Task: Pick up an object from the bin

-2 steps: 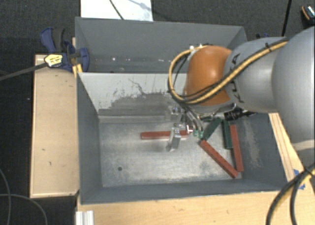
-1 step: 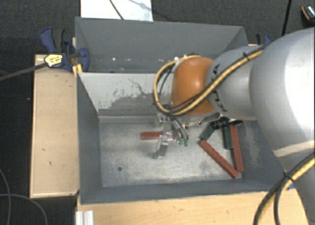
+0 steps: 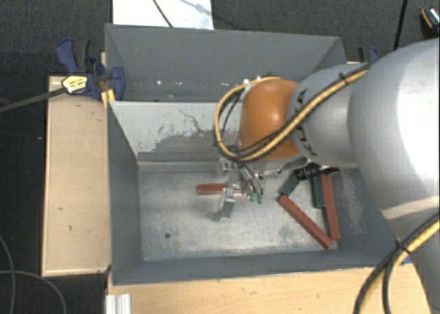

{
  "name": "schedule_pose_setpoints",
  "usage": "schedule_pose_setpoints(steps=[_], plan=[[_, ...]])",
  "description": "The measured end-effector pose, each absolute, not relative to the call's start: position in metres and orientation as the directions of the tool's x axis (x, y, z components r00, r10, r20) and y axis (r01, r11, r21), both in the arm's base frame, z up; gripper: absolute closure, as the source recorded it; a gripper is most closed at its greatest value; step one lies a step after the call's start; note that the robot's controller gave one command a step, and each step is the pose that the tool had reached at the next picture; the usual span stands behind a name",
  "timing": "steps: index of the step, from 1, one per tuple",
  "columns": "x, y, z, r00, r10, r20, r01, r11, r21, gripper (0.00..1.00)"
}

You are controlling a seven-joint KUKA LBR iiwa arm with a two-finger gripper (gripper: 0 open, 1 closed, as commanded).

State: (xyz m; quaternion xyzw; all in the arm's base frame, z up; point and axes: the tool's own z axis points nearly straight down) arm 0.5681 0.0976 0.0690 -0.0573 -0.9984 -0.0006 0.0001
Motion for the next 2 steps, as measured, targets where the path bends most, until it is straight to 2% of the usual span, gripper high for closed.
schedule_pose_setpoints(steps=[1, 2], plan=[[0.568, 0.098, 0.070, -0.993, 0.116, 0.000, 0.116, 0.993, 0.002, 1.00], [0.570, 0.098, 0.128, -0.993, 0.115, -0.008, 0.115, 0.993, 0.003, 1.00]])
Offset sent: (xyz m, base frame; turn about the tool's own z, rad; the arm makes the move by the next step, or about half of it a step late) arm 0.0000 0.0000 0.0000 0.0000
